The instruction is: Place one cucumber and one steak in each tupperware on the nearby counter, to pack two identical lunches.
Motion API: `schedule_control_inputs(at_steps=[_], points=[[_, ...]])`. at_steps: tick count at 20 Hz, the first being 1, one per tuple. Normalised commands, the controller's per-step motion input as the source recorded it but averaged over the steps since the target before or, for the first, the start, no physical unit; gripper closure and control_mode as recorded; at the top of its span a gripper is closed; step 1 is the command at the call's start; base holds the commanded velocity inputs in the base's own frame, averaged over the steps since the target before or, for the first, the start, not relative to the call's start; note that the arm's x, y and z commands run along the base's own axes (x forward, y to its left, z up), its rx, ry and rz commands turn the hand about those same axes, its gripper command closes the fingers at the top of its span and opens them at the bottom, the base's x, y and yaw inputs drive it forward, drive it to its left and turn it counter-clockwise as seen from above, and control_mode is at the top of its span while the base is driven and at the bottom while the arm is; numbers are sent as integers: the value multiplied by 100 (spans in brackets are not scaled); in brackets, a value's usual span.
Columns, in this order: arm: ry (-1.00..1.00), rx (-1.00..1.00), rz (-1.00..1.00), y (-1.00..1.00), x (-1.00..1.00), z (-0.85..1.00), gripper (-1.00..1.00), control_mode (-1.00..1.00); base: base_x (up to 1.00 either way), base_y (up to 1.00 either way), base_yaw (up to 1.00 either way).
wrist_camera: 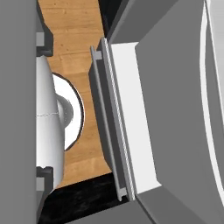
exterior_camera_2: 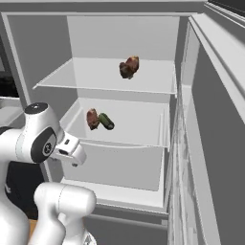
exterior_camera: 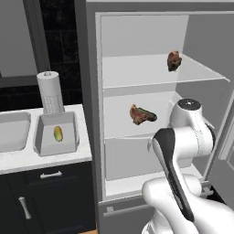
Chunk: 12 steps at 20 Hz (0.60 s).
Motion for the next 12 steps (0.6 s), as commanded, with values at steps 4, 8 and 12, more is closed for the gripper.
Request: schedule_control_inputs(at_steps=[4,8,12], points=[[0,0,0,0,0,0,-100,100,0,0,0],[-26,0,2,-1,-3,39,-100,-100,0,0,0],[-60,0,27,0,8,73,-100,-100,0,0,0]])
